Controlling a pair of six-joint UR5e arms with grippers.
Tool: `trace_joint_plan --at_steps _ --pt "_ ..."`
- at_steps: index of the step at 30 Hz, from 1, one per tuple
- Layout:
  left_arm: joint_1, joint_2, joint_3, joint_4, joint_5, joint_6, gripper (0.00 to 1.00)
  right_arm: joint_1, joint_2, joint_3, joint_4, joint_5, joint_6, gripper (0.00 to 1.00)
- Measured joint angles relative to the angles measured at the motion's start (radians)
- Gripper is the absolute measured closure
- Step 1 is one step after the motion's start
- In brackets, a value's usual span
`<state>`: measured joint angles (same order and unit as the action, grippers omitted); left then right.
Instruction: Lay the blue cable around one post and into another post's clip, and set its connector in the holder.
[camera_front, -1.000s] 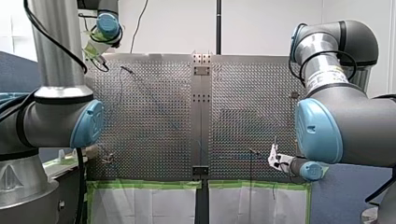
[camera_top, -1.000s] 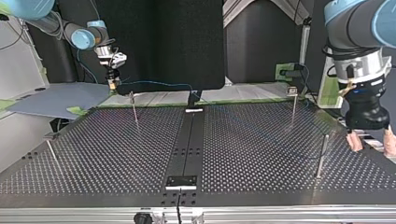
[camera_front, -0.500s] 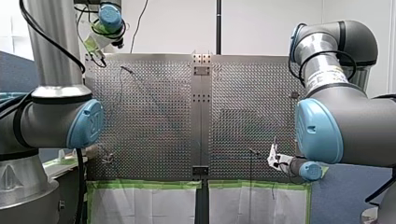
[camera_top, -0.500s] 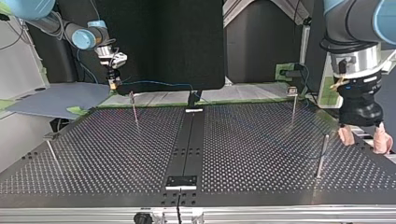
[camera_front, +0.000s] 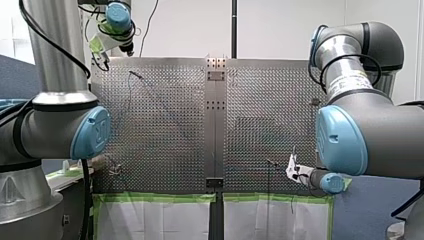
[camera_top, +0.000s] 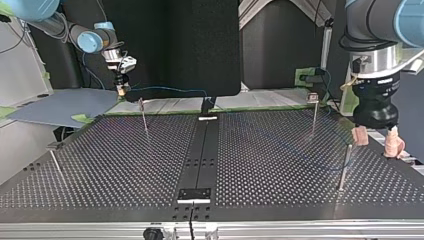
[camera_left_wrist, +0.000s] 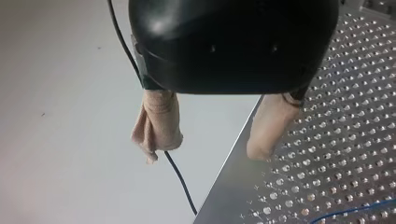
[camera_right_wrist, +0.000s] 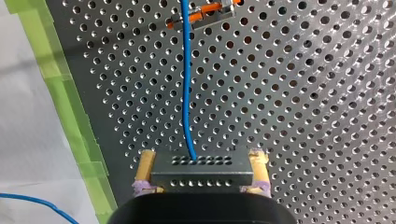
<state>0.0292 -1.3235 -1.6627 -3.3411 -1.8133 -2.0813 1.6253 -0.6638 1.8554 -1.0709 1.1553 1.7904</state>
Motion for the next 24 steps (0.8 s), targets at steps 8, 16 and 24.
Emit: trace_joint_plan --at_steps 8,16,24 --pt "0.0 -0.001 -0.001 0.009 0.008 0.071 0.0 0.0 0.0 0.0 0.0 0.0 0.0 1.0" --pt "0.0 0.0 0.0 0.014 0.009 0.139 0.0 0.0 0.0 0.0 0.001 0.0 0.0 1.0" --pt "0.0 0.0 -0.001 0.015 0.007 0.21 0.0 0.001 0.0 0.0 0.0 0.0 0.0 1.0"
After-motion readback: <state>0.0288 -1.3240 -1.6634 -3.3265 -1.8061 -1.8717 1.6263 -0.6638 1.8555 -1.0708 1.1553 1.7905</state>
